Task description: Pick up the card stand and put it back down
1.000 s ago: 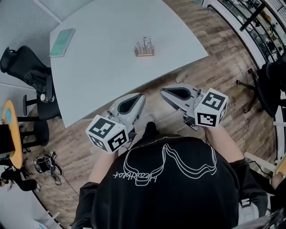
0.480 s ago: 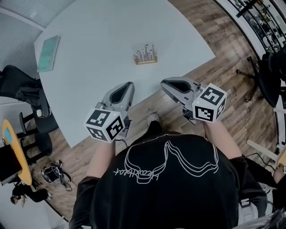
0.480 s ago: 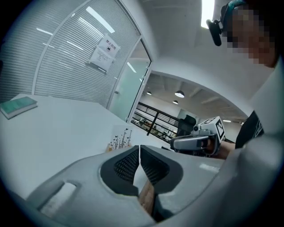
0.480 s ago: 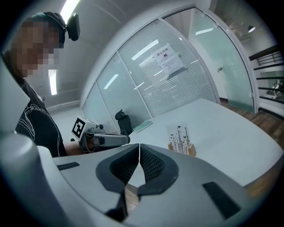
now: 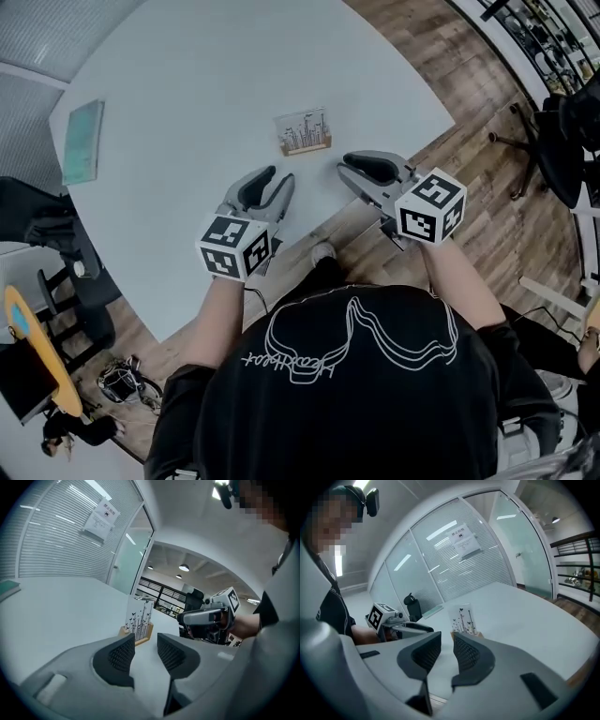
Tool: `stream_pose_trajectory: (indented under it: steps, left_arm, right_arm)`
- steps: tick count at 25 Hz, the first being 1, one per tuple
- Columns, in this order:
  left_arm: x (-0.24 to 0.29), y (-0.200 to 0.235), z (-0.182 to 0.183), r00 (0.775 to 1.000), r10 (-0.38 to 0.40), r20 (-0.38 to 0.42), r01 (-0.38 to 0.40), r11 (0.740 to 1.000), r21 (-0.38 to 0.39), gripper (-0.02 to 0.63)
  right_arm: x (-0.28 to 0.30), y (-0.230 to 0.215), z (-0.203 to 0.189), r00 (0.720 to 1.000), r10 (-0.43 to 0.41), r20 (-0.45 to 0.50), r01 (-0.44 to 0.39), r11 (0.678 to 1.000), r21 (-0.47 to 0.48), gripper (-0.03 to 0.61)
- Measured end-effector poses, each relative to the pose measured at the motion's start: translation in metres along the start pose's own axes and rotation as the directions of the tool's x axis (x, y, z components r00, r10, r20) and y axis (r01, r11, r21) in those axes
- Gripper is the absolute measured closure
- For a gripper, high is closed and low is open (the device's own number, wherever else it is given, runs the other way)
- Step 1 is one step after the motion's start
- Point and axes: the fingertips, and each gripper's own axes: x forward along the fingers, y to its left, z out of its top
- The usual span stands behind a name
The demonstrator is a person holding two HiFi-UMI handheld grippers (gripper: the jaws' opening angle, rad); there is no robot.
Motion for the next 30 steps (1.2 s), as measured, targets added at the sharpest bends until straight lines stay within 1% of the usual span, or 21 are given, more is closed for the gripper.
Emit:
stream_pose_trajectory:
  steps: [2, 5, 8, 10, 13, 15, 17, 24, 26, 30]
  left_arm:
    - [0.012, 0.009, -0.004, 1.0, 0.011, -0.008, -0.011, 1.0, -0.007, 0.462]
    - [0.029, 0.025, -0.007, 0.999, 0.045, -0.002, -0.045, 0.999, -0.026, 0.458]
    - [0.043, 0.041, -0.005, 0.998, 0.067, -0.002, -0.067, 0.997, -0.031, 0.459]
    - [0.05, 0.045, -0.007, 0.998, 0.065, -0.019, -0.065, 0.997, -0.03, 0.459]
    - [0.06, 0.045, -0.013, 0.996, 0.063, -0.055, -0.064, 0.998, -0.015, 0.459]
    - [0.065, 0.045, -0.014, 0.995, 0.074, -0.063, -0.074, 0.997, -0.003, 0.459]
    - [0.067, 0.047, -0.014, 0.994, 0.086, -0.059, -0.087, 0.996, -0.003, 0.459]
    - [0.074, 0.055, -0.012, 0.993, 0.105, -0.057, -0.107, 0.994, -0.038, 0.48]
    - [0.073, 0.057, -0.013, 0.992, 0.112, -0.059, -0.115, 0.993, -0.039, 0.497]
    - [0.072, 0.059, -0.013, 0.993, 0.106, -0.057, -0.108, 0.994, -0.034, 0.502]
  right_arm:
    - [0.009, -0.013, -0.009, 0.999, -0.04, -0.032, 0.04, 0.999, -0.008, 0.467]
    - [0.022, -0.036, -0.022, 0.992, -0.102, -0.071, 0.099, 0.994, -0.036, 0.437]
    - [0.039, -0.053, -0.026, 0.983, -0.155, -0.093, 0.149, 0.986, -0.069, 0.428]
    - [0.047, -0.061, -0.03, 0.975, -0.191, -0.116, 0.181, 0.98, -0.085, 0.428]
    - [0.056, -0.069, -0.038, 0.958, -0.237, -0.159, 0.215, 0.966, -0.141, 0.428]
    - [0.06, -0.072, -0.04, 0.952, -0.253, -0.172, 0.224, 0.959, -0.171, 0.428]
    - [0.064, -0.074, -0.041, 0.949, -0.264, -0.172, 0.233, 0.956, -0.179, 0.428]
    - [0.073, -0.076, -0.035, 0.953, -0.264, -0.15, 0.24, 0.958, -0.159, 0.456]
    - [0.074, -0.077, -0.036, 0.95, -0.274, -0.152, 0.249, 0.954, -0.168, 0.467]
    - [0.076, -0.079, -0.036, 0.947, -0.287, -0.145, 0.262, 0.951, -0.167, 0.488]
